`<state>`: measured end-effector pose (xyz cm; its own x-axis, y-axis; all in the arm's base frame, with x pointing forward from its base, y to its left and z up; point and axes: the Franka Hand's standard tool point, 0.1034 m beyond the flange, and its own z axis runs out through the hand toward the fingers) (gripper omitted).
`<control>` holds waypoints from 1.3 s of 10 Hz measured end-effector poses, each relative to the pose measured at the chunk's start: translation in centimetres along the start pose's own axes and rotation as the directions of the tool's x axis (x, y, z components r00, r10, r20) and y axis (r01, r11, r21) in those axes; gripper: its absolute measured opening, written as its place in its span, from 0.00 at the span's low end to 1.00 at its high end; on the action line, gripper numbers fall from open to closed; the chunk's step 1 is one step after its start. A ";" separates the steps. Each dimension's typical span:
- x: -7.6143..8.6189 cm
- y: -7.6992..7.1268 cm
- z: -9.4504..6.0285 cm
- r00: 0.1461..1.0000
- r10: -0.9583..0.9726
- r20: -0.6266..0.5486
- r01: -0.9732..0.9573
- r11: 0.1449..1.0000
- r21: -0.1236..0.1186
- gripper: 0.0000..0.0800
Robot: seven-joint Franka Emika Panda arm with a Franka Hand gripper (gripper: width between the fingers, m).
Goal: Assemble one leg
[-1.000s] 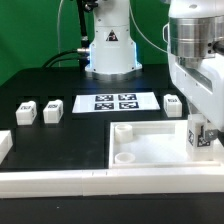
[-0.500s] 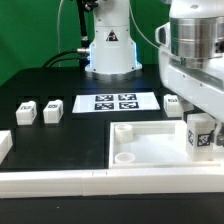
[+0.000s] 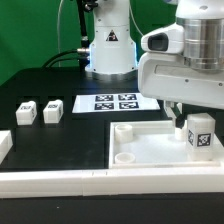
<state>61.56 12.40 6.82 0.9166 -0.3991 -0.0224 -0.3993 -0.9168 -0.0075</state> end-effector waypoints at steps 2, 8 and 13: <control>0.1 0.1 -0.2 0.969 -0.245 0.003 0.245 0.969 -0.018 0.81; 0.3 0.2 -0.8 0.841 -0.540 0.040 0.541 0.840 -0.029 0.70; 0.4 0.3 -0.8 0.843 -0.537 0.040 0.538 0.842 -0.029 0.36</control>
Offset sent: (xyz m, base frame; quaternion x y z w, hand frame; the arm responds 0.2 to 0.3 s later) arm 0.0088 0.0012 0.0101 -0.0296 -0.0485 -0.3017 0.9517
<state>61.82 11.98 7.57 0.9861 0.1567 -0.0550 0.1575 -0.9875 0.0109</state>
